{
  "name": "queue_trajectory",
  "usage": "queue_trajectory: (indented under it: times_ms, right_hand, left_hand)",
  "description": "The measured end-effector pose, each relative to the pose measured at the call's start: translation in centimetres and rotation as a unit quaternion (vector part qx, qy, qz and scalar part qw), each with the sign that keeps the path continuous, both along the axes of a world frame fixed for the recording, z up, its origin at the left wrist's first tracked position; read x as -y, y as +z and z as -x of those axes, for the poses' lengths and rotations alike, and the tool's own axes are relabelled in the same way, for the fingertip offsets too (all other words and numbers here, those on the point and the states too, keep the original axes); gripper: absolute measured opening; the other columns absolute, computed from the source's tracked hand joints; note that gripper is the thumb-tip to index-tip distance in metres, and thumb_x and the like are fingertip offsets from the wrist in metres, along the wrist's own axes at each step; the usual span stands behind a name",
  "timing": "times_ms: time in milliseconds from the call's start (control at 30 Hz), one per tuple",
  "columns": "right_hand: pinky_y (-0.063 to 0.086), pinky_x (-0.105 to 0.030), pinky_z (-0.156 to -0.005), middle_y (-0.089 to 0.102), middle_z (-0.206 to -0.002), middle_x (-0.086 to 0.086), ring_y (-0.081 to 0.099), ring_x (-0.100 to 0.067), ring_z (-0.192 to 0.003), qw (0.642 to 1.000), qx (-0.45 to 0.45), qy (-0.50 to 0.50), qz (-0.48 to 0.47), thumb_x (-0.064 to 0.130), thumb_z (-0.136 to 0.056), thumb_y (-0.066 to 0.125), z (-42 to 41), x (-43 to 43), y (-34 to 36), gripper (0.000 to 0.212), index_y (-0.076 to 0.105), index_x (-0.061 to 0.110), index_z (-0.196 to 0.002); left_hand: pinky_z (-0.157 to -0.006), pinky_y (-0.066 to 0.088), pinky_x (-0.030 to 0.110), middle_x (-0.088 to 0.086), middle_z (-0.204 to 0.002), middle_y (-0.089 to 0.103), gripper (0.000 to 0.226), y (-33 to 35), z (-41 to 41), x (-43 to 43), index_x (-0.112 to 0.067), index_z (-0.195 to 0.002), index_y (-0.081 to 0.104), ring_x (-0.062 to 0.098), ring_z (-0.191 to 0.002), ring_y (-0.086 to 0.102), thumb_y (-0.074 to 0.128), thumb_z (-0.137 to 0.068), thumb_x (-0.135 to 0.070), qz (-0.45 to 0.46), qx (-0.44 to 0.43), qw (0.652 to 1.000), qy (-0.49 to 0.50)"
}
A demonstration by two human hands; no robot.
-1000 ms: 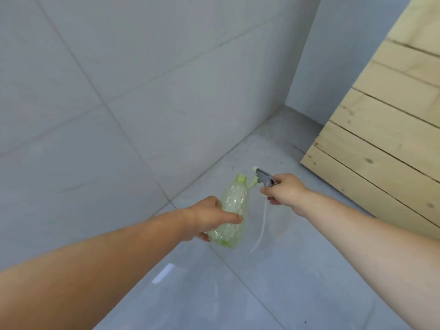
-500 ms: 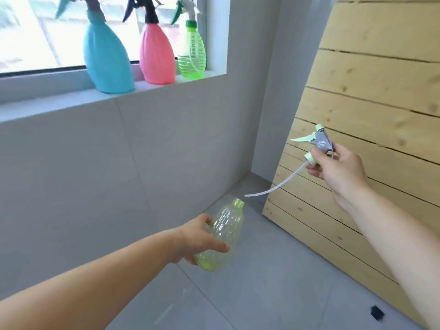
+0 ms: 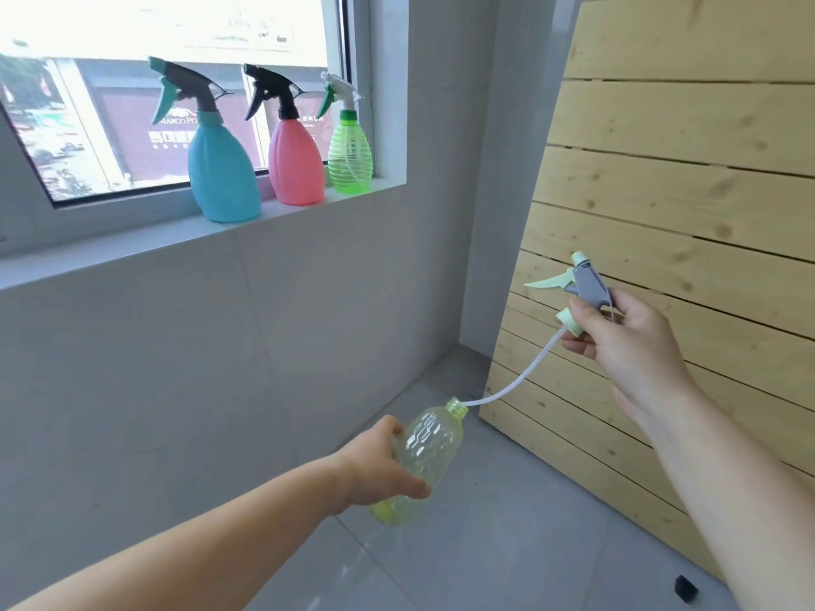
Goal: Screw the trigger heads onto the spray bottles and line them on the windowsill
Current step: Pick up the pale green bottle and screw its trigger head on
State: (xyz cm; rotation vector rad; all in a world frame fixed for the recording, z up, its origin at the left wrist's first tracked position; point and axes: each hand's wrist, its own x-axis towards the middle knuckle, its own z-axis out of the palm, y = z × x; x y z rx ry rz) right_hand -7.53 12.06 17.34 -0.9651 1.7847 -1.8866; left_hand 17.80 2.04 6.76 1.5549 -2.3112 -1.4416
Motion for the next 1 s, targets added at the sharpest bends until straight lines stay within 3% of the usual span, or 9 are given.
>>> queue_trajectory:
  times_ms: [133,233,467,633,767,1000]
  right_hand:
    - [0.060,-0.040,-0.083,0.066,-0.088,-0.002,0.065,-0.021,-0.078,1.000,0.010,-0.003,-0.006,0.018,-0.093,0.064,1.1,0.3,-0.8,0.009,0.071,0.024,-0.095]
    - [0.060,-0.039,-0.082,0.065,-0.089,-0.002,0.064,-0.021,-0.080,1.000,0.020,-0.006,-0.015,0.018,-0.093,0.064,2.0,0.2,-1.5,0.010,0.071,0.024,-0.097]
    - [0.059,-0.035,-0.080,0.062,-0.101,-0.014,0.065,-0.022,-0.084,0.992,0.081,0.063,-0.077,0.015,-0.094,0.065,2.4,0.5,-4.1,0.011,0.071,0.016,-0.103]
    - [0.061,-0.037,-0.085,0.074,-0.107,-0.019,0.073,-0.023,-0.097,0.975,0.106,0.159,-0.113,0.004,-0.091,0.066,-0.4,1.3,-5.5,0.019,0.065,0.003,-0.109]
    - [0.059,-0.036,-0.090,0.079,-0.101,-0.010,0.072,-0.022,-0.098,0.967,0.088,0.197,-0.134,0.004,-0.094,0.061,-1.6,1.6,-5.9,0.018,0.063,0.007,-0.112]
    - [0.056,-0.032,-0.083,0.078,-0.107,-0.010,0.070,-0.018,-0.094,0.961,0.083,0.224,-0.137,0.009,-0.098,0.056,-1.7,1.7,-6.0,0.021,0.060,0.009,-0.118]
  left_hand:
    - [-0.065,0.049,0.025,-0.007,-0.110,0.057,0.078,-0.6,0.2,0.5,-0.027,-0.137,0.042,0.017,-0.091,0.060,0.088,-0.074,-0.032,-0.001,-0.012,1.000,-0.001]
    - [-0.060,0.048,0.022,-0.007,-0.114,0.059,0.075,-0.9,0.4,0.9,-0.029,-0.133,0.044,0.014,-0.088,0.061,0.089,-0.072,-0.032,0.009,-0.008,1.000,-0.023]
    - [-0.066,0.050,0.020,-0.009,-0.127,0.058,0.077,-1.2,1.4,0.6,-0.035,-0.134,0.046,0.013,-0.104,0.061,0.089,-0.071,-0.036,0.015,-0.014,0.996,-0.089]
    - [-0.091,0.061,0.040,-0.002,-0.116,0.070,0.076,-0.9,2.7,0.6,-0.033,-0.126,0.053,0.022,-0.106,0.072,0.088,-0.059,-0.043,-0.024,-0.069,0.993,-0.089]
    - [-0.090,0.062,0.044,0.001,-0.115,0.071,0.074,-0.7,2.7,0.7,-0.034,-0.122,0.056,0.026,-0.105,0.073,0.088,-0.056,-0.045,-0.046,-0.098,0.990,-0.088]
    - [-0.091,0.059,0.054,0.013,-0.120,0.070,0.070,0.2,1.8,0.8,-0.030,-0.120,0.062,0.036,-0.107,0.072,0.091,-0.057,-0.037,-0.087,-0.136,0.984,-0.073]
